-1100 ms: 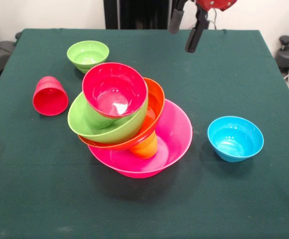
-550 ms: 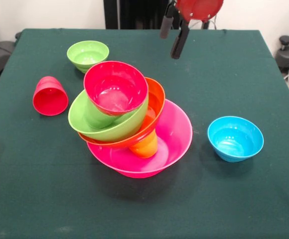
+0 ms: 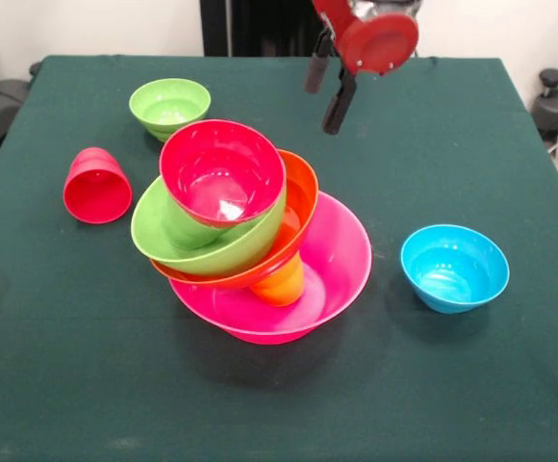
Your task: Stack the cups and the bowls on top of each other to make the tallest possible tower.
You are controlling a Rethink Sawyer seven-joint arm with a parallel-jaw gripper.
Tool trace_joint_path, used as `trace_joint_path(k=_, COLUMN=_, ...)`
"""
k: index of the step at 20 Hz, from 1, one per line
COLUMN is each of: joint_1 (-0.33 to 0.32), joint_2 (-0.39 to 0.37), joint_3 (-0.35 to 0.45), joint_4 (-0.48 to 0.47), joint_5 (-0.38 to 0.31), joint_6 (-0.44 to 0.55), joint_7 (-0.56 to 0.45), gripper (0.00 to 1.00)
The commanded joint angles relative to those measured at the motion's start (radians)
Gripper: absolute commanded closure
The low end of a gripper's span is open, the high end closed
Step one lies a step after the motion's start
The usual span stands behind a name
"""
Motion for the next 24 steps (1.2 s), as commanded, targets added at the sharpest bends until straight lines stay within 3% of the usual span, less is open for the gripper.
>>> trace_joint_path(k=1, joint_1=0.035, joint_2=0.106, joint_3=0.035, joint_4=0.009, joint_5=0.044, joint_6=0.087, joint_7=0.262, gripper=0.0)
trace_joint_path(k=12, joint_1=0.056, joint_2=0.132, joint_3=0.016, joint_4=-0.04, joint_5=0.132, joint_6=0.141, joint_7=0.316, gripper=0.0)
trace_joint_path(k=24, joint_1=0.064, joint_2=0.163, joint_3=-0.016, joint_4=-0.082, joint_5=0.149, joint_6=0.124, joint_7=0.276, gripper=0.0)
